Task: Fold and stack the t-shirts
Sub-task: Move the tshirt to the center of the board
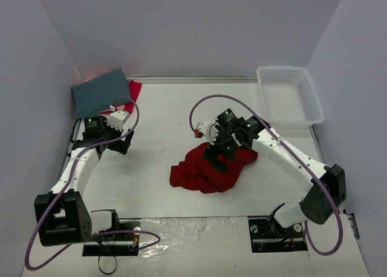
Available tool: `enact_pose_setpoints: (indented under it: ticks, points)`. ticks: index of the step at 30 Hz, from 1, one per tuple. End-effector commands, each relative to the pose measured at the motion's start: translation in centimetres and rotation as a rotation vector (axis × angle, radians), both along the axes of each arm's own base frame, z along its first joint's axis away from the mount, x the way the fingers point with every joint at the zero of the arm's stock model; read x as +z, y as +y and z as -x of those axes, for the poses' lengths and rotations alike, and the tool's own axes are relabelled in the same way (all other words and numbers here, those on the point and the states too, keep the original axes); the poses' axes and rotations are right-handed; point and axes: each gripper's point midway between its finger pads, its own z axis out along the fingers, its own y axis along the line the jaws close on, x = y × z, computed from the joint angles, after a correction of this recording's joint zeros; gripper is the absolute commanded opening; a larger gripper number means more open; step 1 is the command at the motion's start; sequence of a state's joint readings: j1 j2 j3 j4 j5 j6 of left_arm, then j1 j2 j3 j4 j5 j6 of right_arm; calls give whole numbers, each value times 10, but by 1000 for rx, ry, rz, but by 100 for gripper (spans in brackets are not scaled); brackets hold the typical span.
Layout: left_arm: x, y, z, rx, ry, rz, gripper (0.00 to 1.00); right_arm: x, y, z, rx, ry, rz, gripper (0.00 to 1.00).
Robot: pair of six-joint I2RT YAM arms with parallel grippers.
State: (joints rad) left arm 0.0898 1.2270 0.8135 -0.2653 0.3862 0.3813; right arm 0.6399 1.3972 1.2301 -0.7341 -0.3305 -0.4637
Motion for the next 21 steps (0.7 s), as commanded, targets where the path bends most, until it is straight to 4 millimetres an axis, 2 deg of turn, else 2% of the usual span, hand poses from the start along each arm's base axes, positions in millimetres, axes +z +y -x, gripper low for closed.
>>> enact_pose_setpoints:
  ticks: [1, 5, 7, 12, 15, 19, 21]
  points:
    - [22, 5, -7, 8, -47, 20, 94, 0, 26, 19, 151, 62, 29, 91]
    - [19, 15, -7, 36, -35, 30, 94, -14, 50, 39, 262, 114, 73, 84]
    - [16, 19, -8, 50, -24, 31, 94, -23, 57, 44, 298, 127, 103, 84]
    - [13, 27, -10, 76, -12, 29, 94, -17, 83, 59, 385, 122, 96, 83]
    - [12, 32, -11, 101, -10, 36, 94, -20, 89, 66, 420, 125, 111, 80]
    - [9, 36, -13, 118, 0, 41, 94, -32, 98, 78, 488, 131, 143, 71]
    - [5, 37, -13, 123, 14, 40, 94, -33, 104, 75, 509, 116, 141, 71]
